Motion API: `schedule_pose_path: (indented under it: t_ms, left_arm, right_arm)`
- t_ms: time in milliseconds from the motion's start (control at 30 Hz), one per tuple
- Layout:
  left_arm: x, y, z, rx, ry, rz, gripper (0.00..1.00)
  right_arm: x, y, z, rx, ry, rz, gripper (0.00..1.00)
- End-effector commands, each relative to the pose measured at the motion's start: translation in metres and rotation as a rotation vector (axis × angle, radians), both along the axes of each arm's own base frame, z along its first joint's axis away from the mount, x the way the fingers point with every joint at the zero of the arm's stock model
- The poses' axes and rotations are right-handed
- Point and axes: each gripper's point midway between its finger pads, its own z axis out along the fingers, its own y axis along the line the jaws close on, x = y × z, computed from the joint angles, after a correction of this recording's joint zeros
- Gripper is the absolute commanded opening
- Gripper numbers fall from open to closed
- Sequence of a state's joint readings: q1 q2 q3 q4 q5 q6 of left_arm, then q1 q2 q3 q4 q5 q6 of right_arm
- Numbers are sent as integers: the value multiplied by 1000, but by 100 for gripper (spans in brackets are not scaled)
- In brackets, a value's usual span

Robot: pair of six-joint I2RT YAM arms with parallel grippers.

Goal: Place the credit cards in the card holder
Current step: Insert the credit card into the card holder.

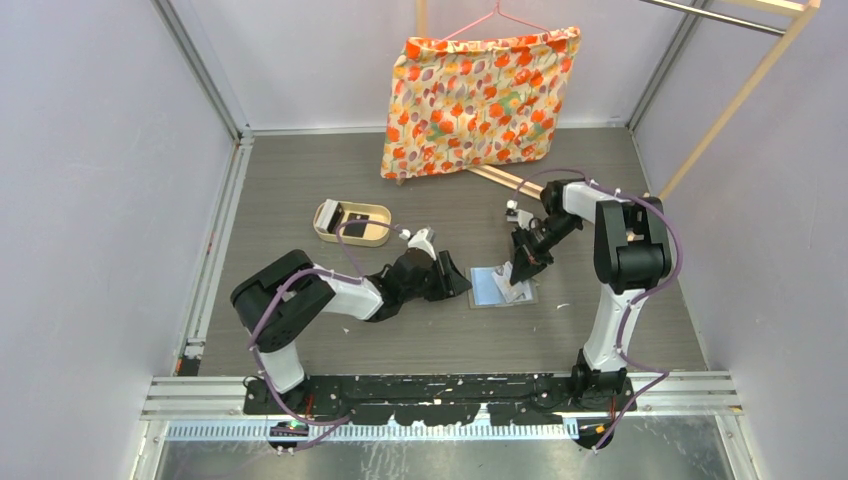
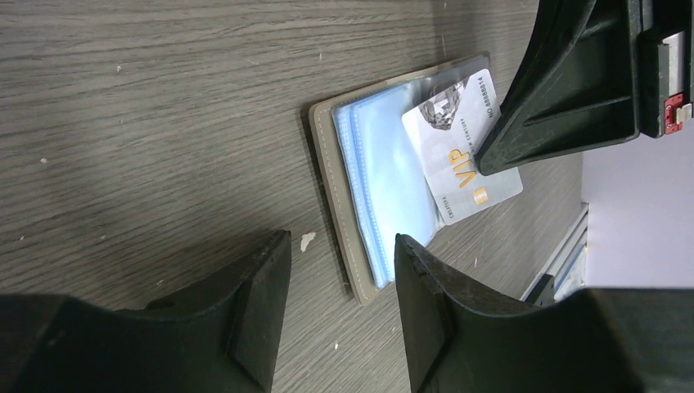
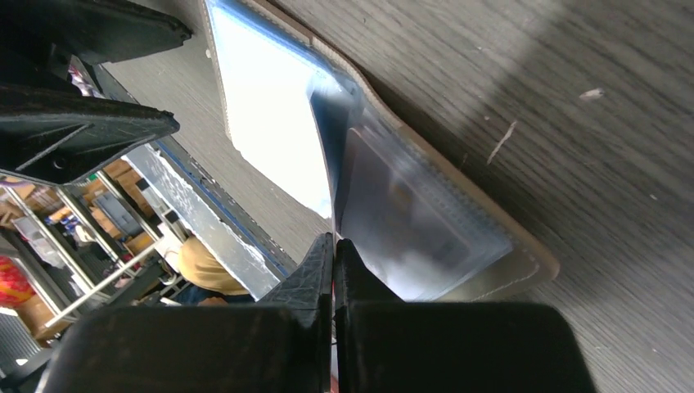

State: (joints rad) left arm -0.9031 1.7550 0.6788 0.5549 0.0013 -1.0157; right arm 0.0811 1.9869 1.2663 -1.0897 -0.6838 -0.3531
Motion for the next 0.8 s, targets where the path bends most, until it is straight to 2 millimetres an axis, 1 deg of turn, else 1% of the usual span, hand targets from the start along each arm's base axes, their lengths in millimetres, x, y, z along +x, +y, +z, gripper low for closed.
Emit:
schedule_pose_path:
  t_ms: [0, 300, 433, 767]
  left_arm:
    - [4, -6, 2, -43, 1, 20, 51]
    - [-1, -9, -6, -56, 21, 21, 48]
    - [-2, -8, -9, -49, 28, 26, 45]
    - [-5, -13, -15, -42, 39, 15, 39]
  right_arm:
    - [12, 1, -1, -12, -22, -46, 3]
    - [17, 3, -6, 16, 16, -150, 3]
    - [16, 3, -9, 26, 36, -191, 3]
    - [18, 6, -9, 51, 40, -236, 4]
